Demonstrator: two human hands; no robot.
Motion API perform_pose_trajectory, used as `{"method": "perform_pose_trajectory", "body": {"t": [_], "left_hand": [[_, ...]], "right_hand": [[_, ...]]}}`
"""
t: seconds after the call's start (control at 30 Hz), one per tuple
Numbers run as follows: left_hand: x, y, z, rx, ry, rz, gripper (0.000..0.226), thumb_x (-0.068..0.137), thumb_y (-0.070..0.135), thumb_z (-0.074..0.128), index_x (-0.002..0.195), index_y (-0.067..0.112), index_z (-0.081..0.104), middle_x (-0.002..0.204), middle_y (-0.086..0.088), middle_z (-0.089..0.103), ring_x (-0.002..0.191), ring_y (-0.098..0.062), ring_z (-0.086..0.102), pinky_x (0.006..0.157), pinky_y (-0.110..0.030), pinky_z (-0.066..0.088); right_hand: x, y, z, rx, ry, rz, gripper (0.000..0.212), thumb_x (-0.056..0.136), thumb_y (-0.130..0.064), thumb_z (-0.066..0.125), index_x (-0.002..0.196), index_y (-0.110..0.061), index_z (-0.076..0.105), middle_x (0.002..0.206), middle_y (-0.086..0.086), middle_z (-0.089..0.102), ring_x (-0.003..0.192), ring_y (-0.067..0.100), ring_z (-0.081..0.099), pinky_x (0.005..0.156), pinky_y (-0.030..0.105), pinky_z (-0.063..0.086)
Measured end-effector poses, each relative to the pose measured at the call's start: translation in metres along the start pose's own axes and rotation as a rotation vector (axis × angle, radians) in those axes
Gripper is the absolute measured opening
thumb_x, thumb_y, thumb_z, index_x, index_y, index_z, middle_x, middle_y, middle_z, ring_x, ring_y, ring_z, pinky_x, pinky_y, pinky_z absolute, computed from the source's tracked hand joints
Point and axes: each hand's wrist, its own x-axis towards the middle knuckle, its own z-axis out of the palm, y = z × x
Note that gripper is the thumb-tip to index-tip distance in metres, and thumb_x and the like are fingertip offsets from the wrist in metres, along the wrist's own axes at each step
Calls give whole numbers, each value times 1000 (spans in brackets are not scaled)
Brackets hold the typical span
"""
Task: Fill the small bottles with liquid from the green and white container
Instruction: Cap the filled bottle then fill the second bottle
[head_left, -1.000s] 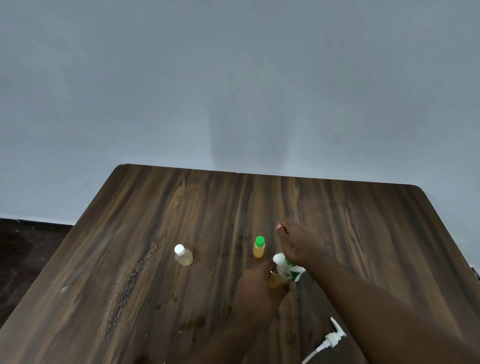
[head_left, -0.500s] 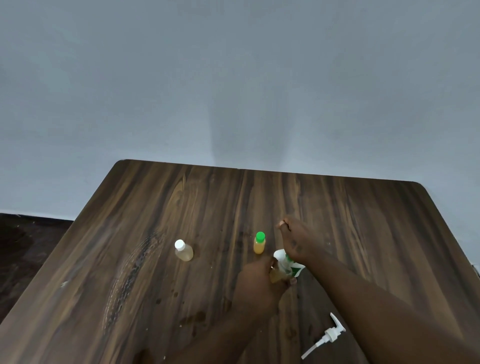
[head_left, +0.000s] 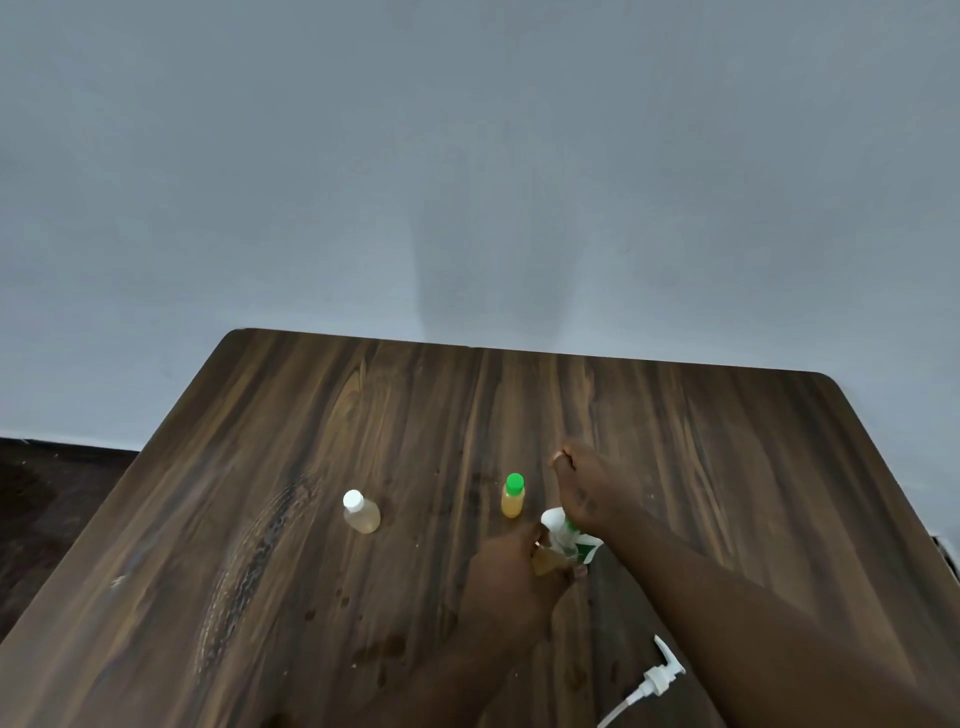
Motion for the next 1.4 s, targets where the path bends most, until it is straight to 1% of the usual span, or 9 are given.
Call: {"method": "perform_pose_trajectory", "body": {"t": [0.13,0.23,0.4,0.53,0.63,0.8,0.93,1.23,1.4], "left_hand": [[2,-3,-3,-56,-12,-7,35,74,59,73,95,31,68,83,18,71,77,2,66,63,-18,49],[-1,-2,-6,-124,-11,-12,19,72,55,74,87,48,65,85,27,70,75,8,66,65,-15,50],[-4,-3,-9,-128,-6,38,23,75,48,75,96,43,67,86,30,68,78,7,65,64,-11,44],[-4,-4,-8,-129,1,9,26,75,49,76,96,35,69,84,26,69,76,5,66,63,-16,48],[-2,-4,-7,-88,9,-12,28,72,53,74,92,34,68,82,20,70,74,2,65,66,-27,53],[-3,-6,-8,-57,-5,-29,34,70,58,74,96,36,69,83,21,70,77,5,64,70,-26,54],[-8,-7,-11,-39,-50,-29,34,73,53,76,104,41,67,89,26,70,84,12,62,73,-17,52],[-9,-1,-5,10,-16,4,50,69,67,69,104,31,66,87,17,70,79,1,65,72,-28,54],[-9,1,-4,15,-22,-4,44,71,61,72,102,30,67,86,17,70,79,1,65,67,-22,50]], "right_hand": [[6,-4,-14,310,-106,160,43,102,-37,38,74,-17,64,75,-3,61,72,14,56,77,36,46],[0,2,-31,380,-154,206,53,98,-51,44,71,-15,71,65,-2,62,63,13,57,66,32,48],[-29,18,-60,614,-368,217,28,91,-37,68,89,-10,76,74,3,73,62,10,58,58,25,50],[-34,21,-62,587,-342,215,10,89,-15,72,91,-6,77,81,9,76,67,11,65,62,23,57],[-33,19,-56,548,-302,243,13,88,-11,72,91,1,74,77,15,72,60,13,65,58,23,57],[-35,13,-49,525,-251,233,10,88,-2,70,95,3,66,75,13,63,52,12,58,47,24,54],[-37,11,-57,525,-272,205,11,90,-2,67,98,5,67,72,10,63,55,12,56,49,22,53],[-48,6,-58,577,-287,220,14,91,-1,66,101,8,67,78,14,65,56,12,57,53,22,55],[-51,7,-65,607,-317,219,16,90,-9,70,100,3,70,86,18,72,62,12,64,66,27,60]]}}
